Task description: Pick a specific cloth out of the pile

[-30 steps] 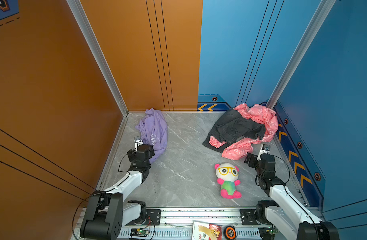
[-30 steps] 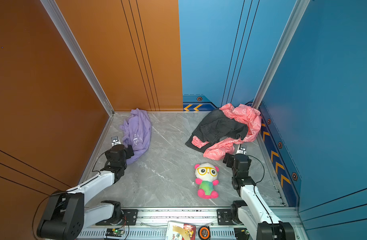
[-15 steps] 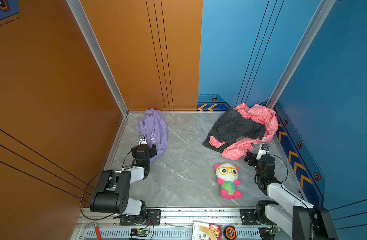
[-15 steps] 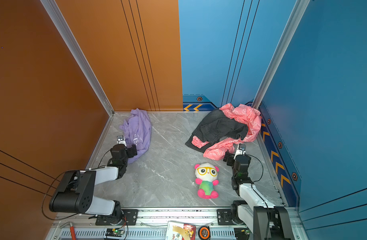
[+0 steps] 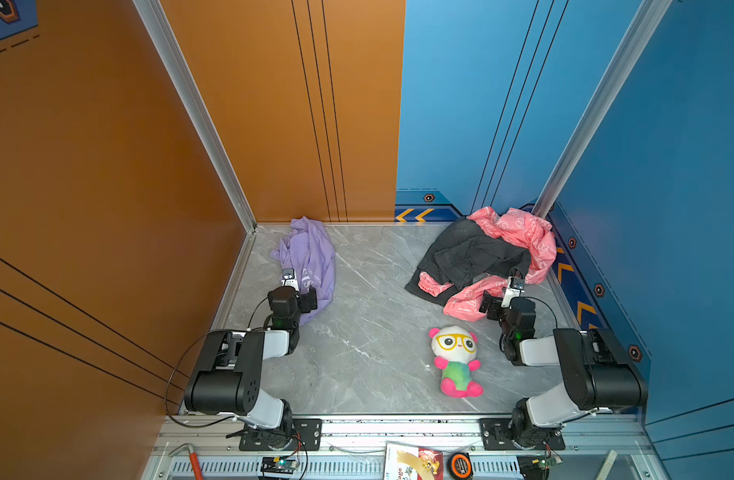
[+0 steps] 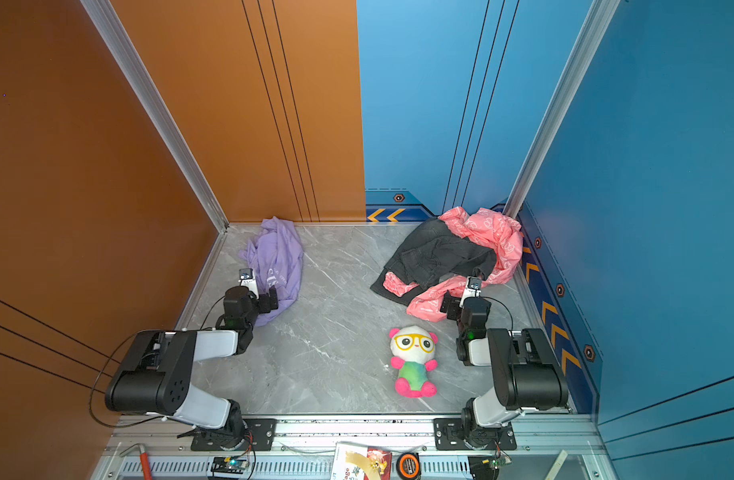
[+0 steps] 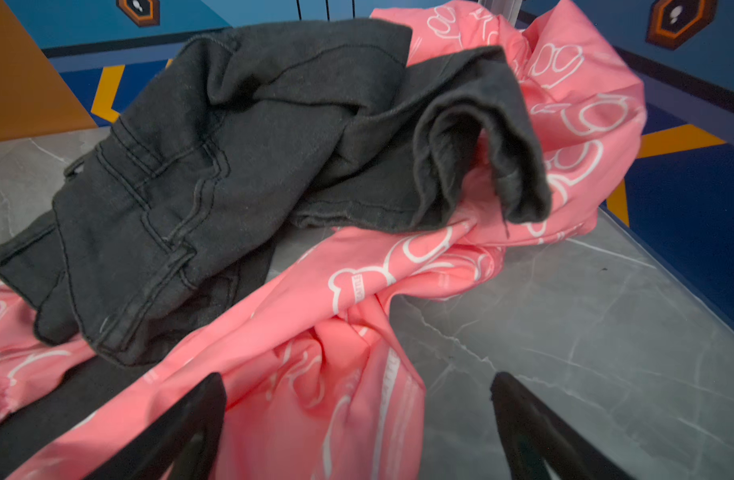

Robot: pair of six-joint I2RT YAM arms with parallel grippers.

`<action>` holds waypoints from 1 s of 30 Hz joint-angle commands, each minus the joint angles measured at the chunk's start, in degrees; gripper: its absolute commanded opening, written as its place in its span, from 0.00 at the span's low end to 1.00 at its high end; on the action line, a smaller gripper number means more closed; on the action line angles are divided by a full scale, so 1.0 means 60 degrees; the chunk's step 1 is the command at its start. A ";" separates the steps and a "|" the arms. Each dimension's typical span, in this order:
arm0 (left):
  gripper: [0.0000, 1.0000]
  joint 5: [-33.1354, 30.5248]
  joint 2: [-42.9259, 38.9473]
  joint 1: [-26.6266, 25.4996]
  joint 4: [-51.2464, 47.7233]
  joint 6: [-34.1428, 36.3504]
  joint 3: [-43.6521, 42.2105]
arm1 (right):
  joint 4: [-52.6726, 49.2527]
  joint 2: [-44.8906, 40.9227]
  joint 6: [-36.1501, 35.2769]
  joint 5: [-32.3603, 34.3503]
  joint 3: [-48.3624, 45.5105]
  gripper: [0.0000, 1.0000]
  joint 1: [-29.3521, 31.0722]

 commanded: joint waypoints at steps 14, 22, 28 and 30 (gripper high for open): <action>0.98 0.0275 0.0379 -0.0076 0.1239 0.0251 -0.0329 | -0.0159 0.0067 -0.0393 -0.0663 0.0697 1.00 0.0075; 0.98 0.0233 0.0371 -0.0105 0.1253 0.0264 -0.0333 | -0.0197 0.0040 -0.0533 -0.0267 0.0681 1.00 0.0267; 0.98 0.0234 0.0378 -0.0105 0.1256 0.0258 -0.0329 | -0.0236 0.0054 -0.0416 -0.0546 0.0715 1.00 0.0119; 0.98 0.0231 0.0370 -0.0105 0.1253 0.0266 -0.0335 | -0.0242 0.0054 -0.0417 -0.0546 0.0711 1.00 0.0119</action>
